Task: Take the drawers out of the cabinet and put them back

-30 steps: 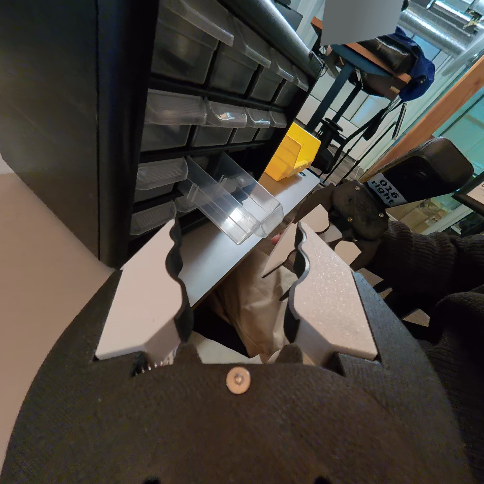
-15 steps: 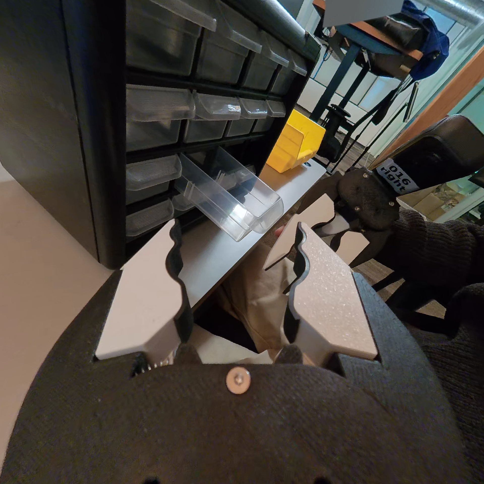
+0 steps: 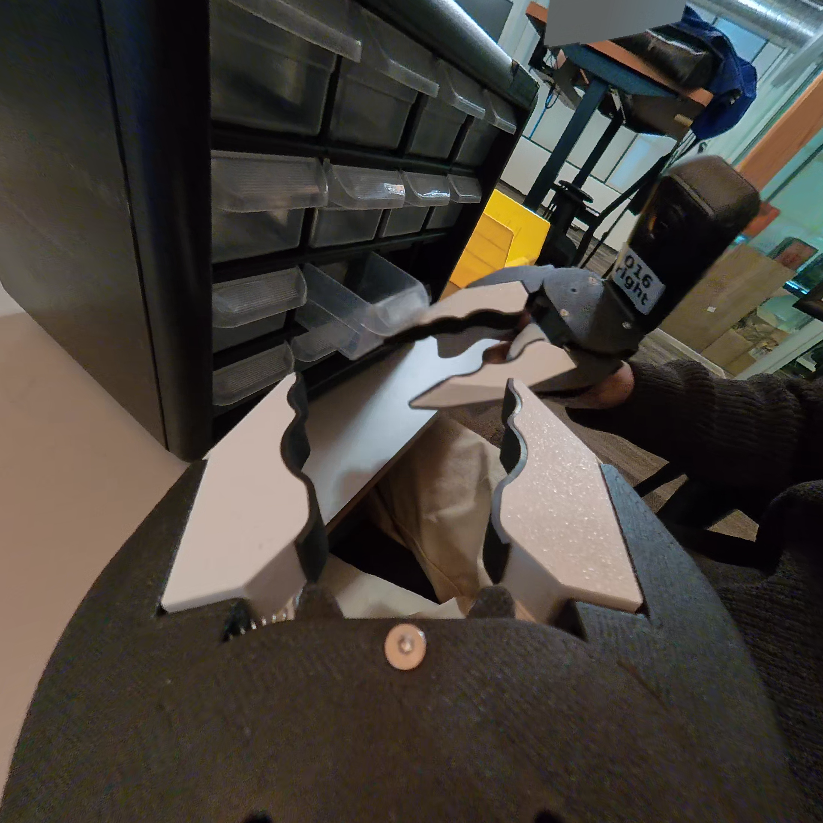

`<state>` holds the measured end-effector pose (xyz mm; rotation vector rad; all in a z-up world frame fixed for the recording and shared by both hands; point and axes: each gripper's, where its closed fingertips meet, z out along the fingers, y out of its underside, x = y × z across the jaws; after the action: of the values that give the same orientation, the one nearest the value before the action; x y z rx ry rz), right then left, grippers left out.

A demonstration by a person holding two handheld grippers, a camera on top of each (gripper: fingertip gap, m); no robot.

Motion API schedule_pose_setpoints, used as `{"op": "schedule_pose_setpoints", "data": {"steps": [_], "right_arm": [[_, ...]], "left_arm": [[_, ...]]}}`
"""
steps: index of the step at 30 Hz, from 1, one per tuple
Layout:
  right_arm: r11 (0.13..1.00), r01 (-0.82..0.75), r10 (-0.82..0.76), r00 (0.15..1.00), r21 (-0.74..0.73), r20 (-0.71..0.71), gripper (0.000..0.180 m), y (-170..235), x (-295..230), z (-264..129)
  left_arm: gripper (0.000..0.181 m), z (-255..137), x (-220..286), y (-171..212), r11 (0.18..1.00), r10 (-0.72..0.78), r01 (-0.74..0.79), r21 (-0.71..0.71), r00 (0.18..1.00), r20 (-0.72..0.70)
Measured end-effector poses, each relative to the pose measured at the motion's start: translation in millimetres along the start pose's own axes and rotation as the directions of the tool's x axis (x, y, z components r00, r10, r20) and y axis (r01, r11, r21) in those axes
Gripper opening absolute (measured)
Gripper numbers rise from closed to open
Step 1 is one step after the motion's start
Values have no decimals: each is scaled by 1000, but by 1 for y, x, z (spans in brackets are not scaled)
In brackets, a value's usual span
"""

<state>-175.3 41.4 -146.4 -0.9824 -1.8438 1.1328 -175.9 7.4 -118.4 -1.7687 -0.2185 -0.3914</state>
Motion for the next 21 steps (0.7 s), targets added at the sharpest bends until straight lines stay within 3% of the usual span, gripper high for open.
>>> {"op": "schedule_pose_setpoints", "data": {"steps": [4, 7, 9, 12, 18, 21], "right_arm": [[993, -115, 116, 993, 39, -32, 49, -4, 17, 6], [971, -225, 229, 972, 76, -46, 65, -5, 30, 10], [952, -285, 290, 957, 110, -31, 59, -8, 36, 10], [927, -349, 350, 937, 136, 17, 66, -12, 36, 7], [964, -253, 253, 967, 77, 16, 69, -4, 24, -6], [991, -131, 131, 991, 3, 34, 67, 7, 11, -15]], "left_arm": [[86, 0, 1, 1, 1000, -6, 6, -2, 1000, -9], [86, 0, 1, 1, 1000, -5, 5, -2, 1000, -8], [86, 0, 1, 1, 1000, -4, 4, -4, 1000, -7], [86, 0, 0, 1, 1000, -3, 3, -5, 1000, -4], [86, -3, -3, -3, 1000, -8, 8, 12, 1000, 8], [75, -16, -8, -23, 997, -2, 1, 77, 1000, 9]]}}
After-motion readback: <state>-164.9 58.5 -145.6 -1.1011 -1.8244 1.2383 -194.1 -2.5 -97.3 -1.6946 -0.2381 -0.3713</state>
